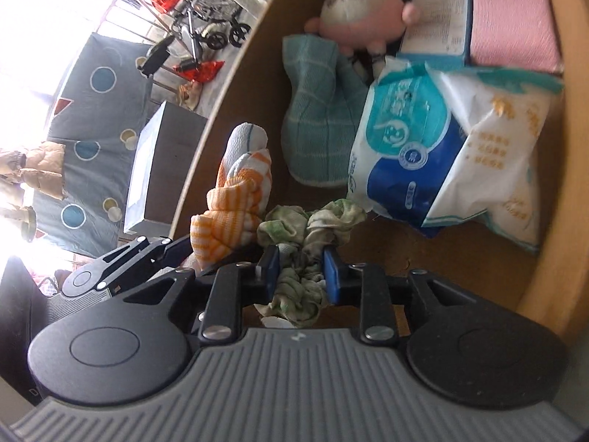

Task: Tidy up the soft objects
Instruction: 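Lower the striped cloth with the left tool while the right tool lowers the scrunchie, both opening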

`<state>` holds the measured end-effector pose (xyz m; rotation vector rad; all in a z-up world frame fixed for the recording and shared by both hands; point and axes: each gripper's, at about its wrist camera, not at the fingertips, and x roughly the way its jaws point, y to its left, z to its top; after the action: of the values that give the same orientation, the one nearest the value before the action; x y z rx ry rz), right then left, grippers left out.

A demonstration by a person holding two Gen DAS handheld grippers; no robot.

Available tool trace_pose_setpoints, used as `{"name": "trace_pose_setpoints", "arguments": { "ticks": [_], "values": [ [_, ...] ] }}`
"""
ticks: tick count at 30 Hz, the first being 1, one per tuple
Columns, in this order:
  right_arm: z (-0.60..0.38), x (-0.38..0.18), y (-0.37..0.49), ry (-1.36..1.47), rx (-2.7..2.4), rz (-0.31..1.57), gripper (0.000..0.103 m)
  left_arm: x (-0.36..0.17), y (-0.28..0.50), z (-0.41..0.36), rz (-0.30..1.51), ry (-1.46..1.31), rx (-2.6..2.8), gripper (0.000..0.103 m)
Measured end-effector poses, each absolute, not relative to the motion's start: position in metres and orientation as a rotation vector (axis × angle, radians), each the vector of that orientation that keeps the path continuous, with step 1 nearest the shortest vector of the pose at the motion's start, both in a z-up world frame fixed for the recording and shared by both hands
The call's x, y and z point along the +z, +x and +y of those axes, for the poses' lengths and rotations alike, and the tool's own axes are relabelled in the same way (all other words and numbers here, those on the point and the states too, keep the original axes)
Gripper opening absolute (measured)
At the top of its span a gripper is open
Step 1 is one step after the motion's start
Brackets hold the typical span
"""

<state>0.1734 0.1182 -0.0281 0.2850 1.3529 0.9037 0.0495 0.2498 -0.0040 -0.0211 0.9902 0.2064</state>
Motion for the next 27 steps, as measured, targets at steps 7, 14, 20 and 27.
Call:
{"name": "trace_pose_setpoints", "arguments": {
  "ticks": [7,14,20,27],
  "values": [
    [0.133,-0.052,0.175,0.258,0.886,1.435,0.032,-0.013,0.054,0.254,1.016,0.010,0.217,0.048],
    [0.133,-0.064,0.177,0.277,0.869,1.469,0.032,-0.014,0.054,0.255,1.015,0.032,0.210,0.049],
    [0.126,-0.054,0.183,0.304,0.881,1.409,0.035,-0.014,0.056,0.256,1.037,0.041,0.204,0.053],
    [0.114,-0.036,0.189,0.320,0.882,1.355,0.041,-0.021,0.063,0.252,1.116,0.048,0.186,0.045]
  ]
}}
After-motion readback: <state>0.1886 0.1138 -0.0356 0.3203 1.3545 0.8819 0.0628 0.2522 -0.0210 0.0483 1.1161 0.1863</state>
